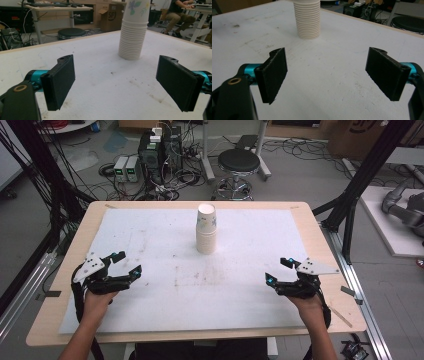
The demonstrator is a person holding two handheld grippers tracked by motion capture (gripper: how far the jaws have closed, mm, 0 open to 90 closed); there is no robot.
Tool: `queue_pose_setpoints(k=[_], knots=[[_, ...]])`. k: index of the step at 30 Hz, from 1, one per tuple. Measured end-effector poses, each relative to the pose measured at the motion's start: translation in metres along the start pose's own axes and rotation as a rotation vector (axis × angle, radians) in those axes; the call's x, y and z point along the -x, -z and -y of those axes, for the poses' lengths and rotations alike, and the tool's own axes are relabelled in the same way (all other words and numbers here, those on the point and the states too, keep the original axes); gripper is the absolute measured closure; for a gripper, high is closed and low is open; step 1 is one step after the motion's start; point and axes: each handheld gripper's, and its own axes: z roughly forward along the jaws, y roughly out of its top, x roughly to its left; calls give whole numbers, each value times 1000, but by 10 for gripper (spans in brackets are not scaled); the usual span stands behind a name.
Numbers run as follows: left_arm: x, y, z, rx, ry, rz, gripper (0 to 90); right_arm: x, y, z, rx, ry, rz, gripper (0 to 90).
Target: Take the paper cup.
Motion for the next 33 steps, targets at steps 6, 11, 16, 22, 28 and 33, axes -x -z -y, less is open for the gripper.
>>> queue_pose_setpoints(k=[6,11,16,22,28,33], knots=[[4,-6,-11,16,-3,31,157,0,0,0,-15,-7,-3,181],[5,-13,-21,19,-5,57,157,0,0,-1,-12,-7,-3,180],[10,-32,-36,6,-3,105,157,0,-1,-3,-8,0,-8,181],[18,-66,-61,-21,-23,174,157,-3,-5,-4,-16,4,-20,181],[23,-92,-80,-28,-26,202,155,-2,-4,-4,-14,7,-20,181],[24,-111,-92,-44,-24,220,156,-1,-3,-3,-12,0,-18,181]])
